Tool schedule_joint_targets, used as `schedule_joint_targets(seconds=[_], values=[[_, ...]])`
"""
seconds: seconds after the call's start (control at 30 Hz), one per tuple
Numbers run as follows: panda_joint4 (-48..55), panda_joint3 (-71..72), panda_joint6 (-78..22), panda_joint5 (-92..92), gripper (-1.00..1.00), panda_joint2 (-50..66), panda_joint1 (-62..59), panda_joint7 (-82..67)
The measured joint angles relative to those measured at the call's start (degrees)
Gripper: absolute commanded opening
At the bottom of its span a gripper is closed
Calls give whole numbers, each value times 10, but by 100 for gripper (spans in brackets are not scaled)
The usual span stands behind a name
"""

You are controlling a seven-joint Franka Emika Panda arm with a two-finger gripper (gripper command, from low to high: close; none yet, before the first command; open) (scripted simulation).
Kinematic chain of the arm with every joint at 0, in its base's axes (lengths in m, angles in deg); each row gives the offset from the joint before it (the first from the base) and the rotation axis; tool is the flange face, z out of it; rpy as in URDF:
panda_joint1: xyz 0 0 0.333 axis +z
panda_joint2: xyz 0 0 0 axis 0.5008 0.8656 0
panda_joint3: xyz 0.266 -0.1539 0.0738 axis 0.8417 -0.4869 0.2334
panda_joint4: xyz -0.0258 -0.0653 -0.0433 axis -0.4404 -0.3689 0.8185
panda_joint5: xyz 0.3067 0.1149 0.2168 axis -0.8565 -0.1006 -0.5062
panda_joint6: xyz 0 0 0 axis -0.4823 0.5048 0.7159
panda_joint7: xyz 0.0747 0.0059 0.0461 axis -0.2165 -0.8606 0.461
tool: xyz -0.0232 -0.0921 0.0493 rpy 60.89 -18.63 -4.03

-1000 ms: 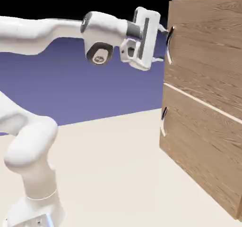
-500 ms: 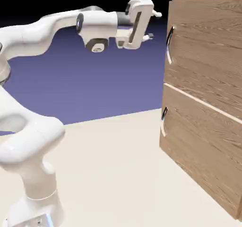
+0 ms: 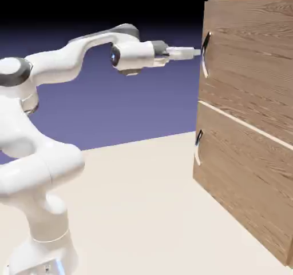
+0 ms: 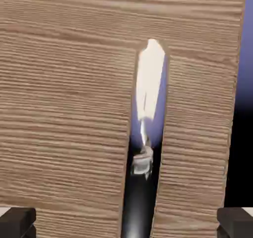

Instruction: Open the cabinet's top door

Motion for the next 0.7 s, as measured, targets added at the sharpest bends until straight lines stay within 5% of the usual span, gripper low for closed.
schedule_joint_targets(seconds=[0.13, 0.17, 0.7], values=[[68, 36, -7, 0, 0, 3, -82, 14], [82, 44, -9, -1, -100, 4, -99, 16], [-208, -153, -230, -46, -100, -46, 157, -103]])
